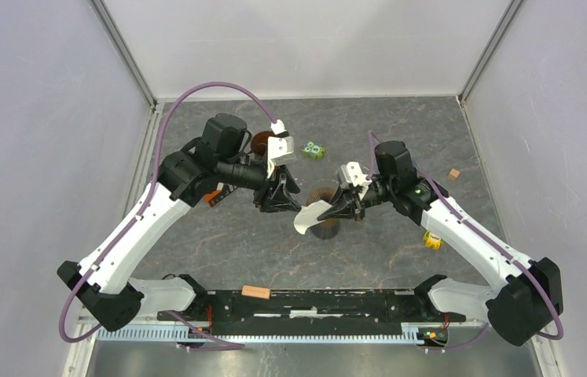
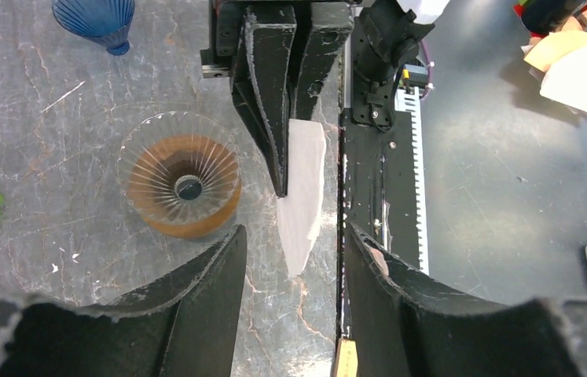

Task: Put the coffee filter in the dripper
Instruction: Place the coffee filter in the coffee dripper.

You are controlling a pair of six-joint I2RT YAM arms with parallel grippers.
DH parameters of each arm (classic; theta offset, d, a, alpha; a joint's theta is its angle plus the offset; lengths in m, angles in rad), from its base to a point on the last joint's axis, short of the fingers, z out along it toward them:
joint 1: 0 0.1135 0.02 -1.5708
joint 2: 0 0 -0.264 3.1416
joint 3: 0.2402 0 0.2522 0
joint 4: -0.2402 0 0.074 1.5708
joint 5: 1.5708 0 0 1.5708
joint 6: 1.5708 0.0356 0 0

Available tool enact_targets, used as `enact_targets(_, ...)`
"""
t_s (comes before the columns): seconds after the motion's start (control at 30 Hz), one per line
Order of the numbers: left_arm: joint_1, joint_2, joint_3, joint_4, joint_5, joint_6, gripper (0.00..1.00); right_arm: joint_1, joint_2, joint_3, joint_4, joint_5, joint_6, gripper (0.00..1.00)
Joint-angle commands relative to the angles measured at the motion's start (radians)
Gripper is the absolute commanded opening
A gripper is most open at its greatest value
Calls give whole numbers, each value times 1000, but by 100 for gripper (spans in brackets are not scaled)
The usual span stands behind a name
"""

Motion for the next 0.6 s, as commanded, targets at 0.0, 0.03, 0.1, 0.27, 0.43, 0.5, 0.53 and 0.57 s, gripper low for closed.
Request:
enact_targets(0.0, -18, -15, -4, 5, 23, 66, 56, -3, 13, 13, 15, -27, -6, 0)
enact_targets(0.03, -21, -8, -2, 5, 13, 70, 56, -3, 14, 15, 18, -27, -3, 0)
enact_targets(0.1, -25, 0, 3, 5, -2, 80, 55, -3, 18, 18, 18, -30, 3, 0)
enact_targets(0.27, -25, 4, 5, 5, -38, 99, 52, -3, 17, 20, 18, -35, 6, 0)
enact_targets(0.43, -25, 7, -4, 16, -45, 99, 51, -3, 13, 13, 41, -47, 26, 0)
enact_targets(0.5, -26, 10, -7, 16, -43, 101, 51, -4, 12, 13, 51, -50, 39, 0)
enact_targets(0.53, -27, 11, -9, 17, -41, 102, 51, -3, 11, 13, 53, -50, 44, 0)
enact_targets(0.57, -27, 12, -9, 17, -36, 102, 51, -3, 11, 13, 55, -51, 47, 0)
